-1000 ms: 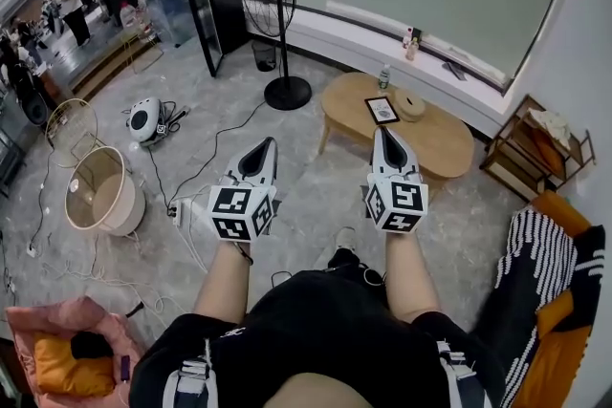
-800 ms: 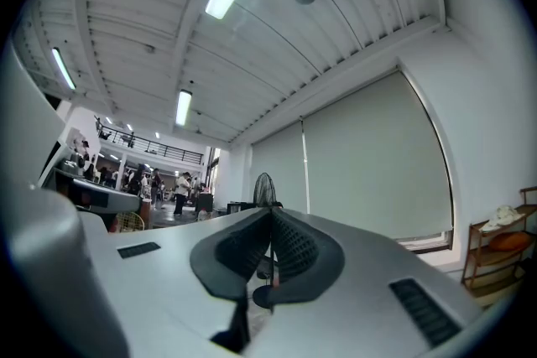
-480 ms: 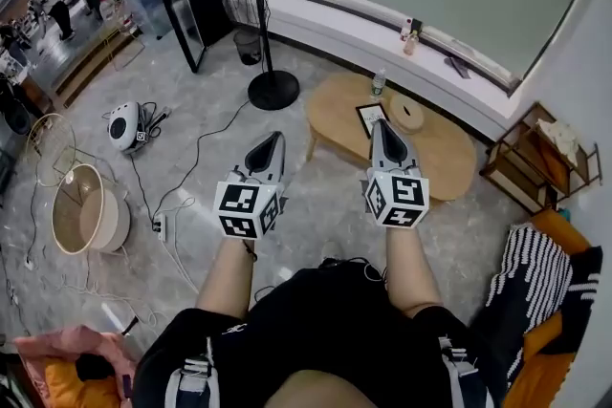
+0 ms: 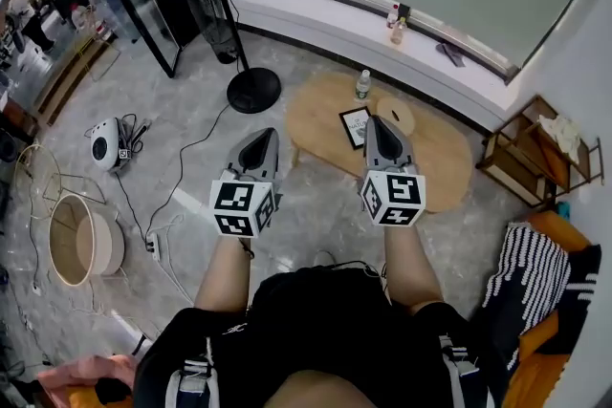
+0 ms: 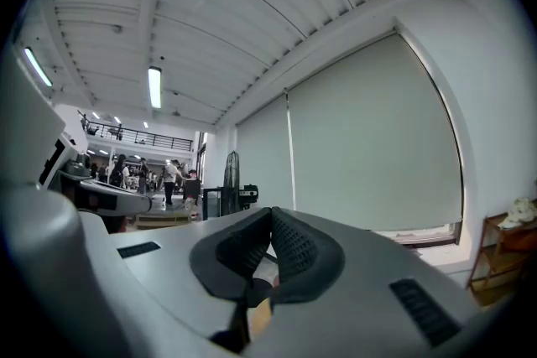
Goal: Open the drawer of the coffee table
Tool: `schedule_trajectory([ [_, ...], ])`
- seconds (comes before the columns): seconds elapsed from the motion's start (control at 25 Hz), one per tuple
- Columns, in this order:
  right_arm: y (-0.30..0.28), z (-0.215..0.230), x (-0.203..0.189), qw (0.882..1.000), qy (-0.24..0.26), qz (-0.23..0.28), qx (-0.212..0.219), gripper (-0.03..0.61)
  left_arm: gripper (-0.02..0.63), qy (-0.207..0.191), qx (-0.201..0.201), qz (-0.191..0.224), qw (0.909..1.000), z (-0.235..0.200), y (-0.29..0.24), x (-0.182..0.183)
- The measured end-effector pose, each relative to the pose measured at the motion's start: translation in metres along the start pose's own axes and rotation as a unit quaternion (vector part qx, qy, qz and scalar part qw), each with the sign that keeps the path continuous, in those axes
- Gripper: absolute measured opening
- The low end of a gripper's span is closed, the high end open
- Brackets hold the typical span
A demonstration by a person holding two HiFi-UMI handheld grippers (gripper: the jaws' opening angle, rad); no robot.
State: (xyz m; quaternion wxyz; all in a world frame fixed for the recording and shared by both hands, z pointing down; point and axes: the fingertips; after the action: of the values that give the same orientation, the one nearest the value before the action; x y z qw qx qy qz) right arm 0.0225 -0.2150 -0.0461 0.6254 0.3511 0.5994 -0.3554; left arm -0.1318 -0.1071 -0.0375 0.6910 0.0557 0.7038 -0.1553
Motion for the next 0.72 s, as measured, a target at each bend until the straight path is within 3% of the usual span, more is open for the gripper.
schedule_trajectory([
  [0.32, -0.040, 0.032, -0.005, 1.000, -0.003, -0.013, -0.026, 0.015, 0.018, -0.003, -0.030, -0.020, 0.9993, -0.010, -0.067, -0.002],
  [0.48, -0.062, 0.038, -0.012, 0.998, -0.005, -0.018, -0.063, 0.015, 0.018, 0.005, -0.065, -0.006, 0.9978, -0.029, -0.099, 0.002],
  [0.72, -0.086, 0.045, -0.033, 0.991, -0.018, -0.032, -0.125, 0.015, 0.018, -0.004, -0.118, -0.022, 0.9928, -0.060, -0.149, -0.011],
])
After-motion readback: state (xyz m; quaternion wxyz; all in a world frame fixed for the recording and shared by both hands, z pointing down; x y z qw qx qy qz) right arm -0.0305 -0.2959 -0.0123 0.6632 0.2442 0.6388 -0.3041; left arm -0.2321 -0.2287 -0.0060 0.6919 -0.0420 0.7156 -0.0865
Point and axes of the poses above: the fingertips, and each gripper's own axes: y backward along the fingers, z to its right, x out of its top, and after that the axes turned 14 degrees about x, right-handed
